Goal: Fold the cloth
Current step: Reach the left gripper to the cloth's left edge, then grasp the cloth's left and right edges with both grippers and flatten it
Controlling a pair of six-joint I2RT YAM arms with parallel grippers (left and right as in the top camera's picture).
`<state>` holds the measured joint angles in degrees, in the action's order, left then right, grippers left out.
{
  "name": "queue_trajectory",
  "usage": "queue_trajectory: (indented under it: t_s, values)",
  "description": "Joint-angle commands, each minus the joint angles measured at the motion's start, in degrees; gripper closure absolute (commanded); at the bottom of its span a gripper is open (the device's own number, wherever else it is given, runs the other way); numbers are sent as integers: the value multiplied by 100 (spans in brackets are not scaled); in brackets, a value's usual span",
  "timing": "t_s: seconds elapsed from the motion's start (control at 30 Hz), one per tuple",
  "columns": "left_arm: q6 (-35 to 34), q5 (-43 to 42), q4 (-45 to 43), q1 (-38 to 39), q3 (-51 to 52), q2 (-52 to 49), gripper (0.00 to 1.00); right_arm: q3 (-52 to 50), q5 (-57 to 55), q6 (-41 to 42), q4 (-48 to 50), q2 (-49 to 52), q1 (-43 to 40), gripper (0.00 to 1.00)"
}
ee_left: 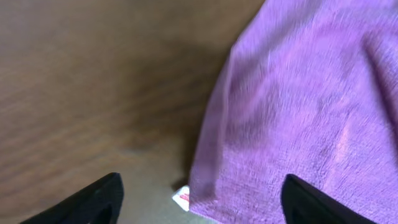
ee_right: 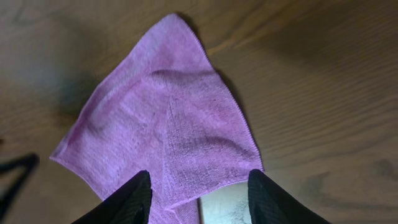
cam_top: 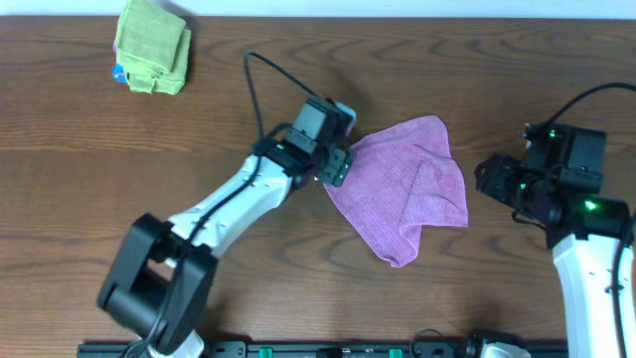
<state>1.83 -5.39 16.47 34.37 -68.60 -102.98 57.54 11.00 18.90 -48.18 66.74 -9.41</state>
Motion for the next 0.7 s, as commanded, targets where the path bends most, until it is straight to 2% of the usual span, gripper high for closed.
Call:
queue_trajectory:
  t_s: [0.0, 0.2, 0.33, 0.5, 0.67]
  values:
    - [118, 369, 87, 151, -92, -195, 27, 35, 46, 81, -2, -74, -76, 48]
    - [122, 710, 219, 201, -92, -452, 42, 35, 105, 79, -46, -74, -74, 46]
    - [122, 892, 219, 197, -92, -535, 48, 35, 201, 81, -59, -74, -74, 46]
    - [146, 944, 151, 190, -92, -551, 42, 35, 299, 81, -133, -74, -74, 45]
    - [256, 940, 105, 164, -92, -645, 42, 35, 302, 81, -240, -74, -74, 45]
